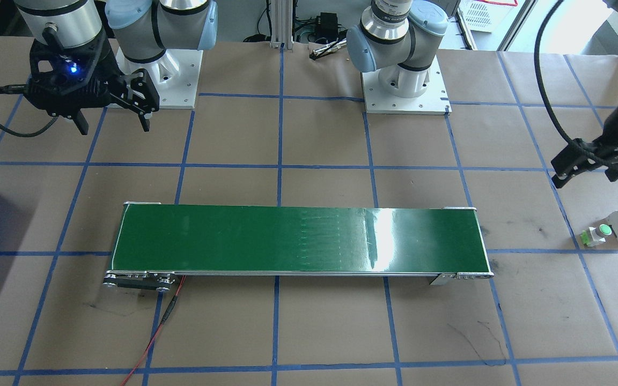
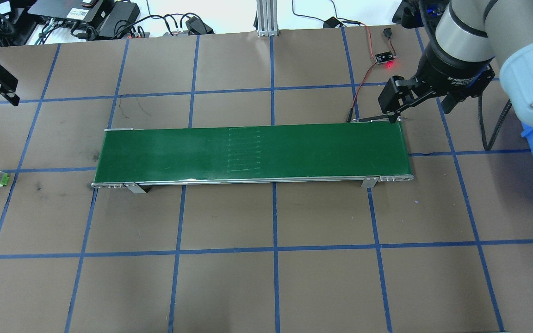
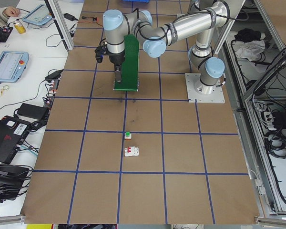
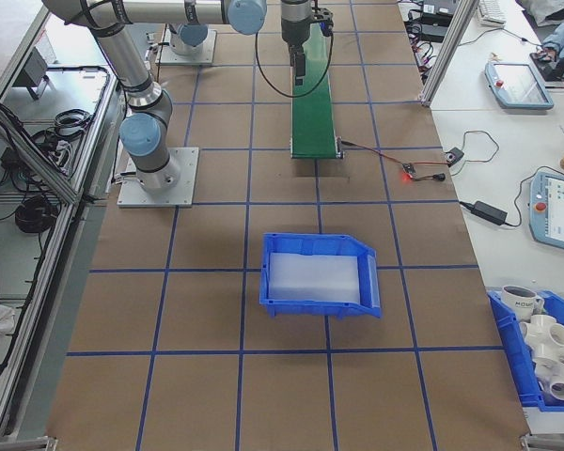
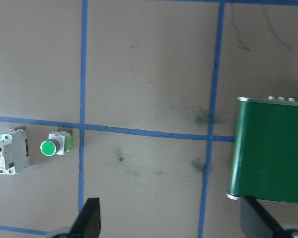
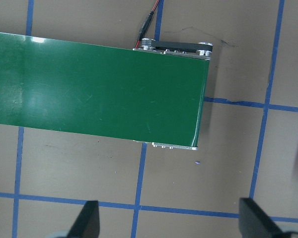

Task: Move button from left to right

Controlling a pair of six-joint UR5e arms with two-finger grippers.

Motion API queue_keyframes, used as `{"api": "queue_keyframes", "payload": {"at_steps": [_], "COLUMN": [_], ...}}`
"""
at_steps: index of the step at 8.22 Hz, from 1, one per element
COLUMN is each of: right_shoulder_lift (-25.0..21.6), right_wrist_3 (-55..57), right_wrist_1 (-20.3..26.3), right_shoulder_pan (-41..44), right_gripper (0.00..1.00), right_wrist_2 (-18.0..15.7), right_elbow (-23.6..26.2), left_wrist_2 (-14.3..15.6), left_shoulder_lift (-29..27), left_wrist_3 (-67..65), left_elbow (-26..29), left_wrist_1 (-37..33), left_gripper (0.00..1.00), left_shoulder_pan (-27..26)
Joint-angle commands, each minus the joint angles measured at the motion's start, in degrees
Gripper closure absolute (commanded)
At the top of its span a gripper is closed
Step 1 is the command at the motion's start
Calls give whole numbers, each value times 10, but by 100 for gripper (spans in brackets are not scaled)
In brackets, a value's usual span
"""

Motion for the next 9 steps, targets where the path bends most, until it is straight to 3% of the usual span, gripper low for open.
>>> {"api": "queue_keyframes", "payload": {"at_steps": [1,2,4,6,8,9], "right_shoulder_lift": [0,0,0,0,0,0], "right_wrist_3": [0,0,0,0,0,0], "right_wrist_1": [0,0,0,0,0,0], "right_shoulder_pan": [0,0,0,0,0,0], "right_gripper": [0,0,0,0,0,0], "right_wrist_2": [0,0,1,1,1,1], "right_elbow": [0,0,0,0,0,0], "left_wrist_2": [0,1,0,2,59,64], "left_shoulder_lift": [-88,-120,-164,-203,-217,-219], "left_wrist_3": [88,125,176,203,206,206], "left_elbow": [-1,0,0,-1,-1,-11], "left_wrist_1": [69,105,112,147,147,147], "left_gripper": [0,0,0,0,0,0], "left_shoulder_pan": [83,93,132,138,138,139]}}
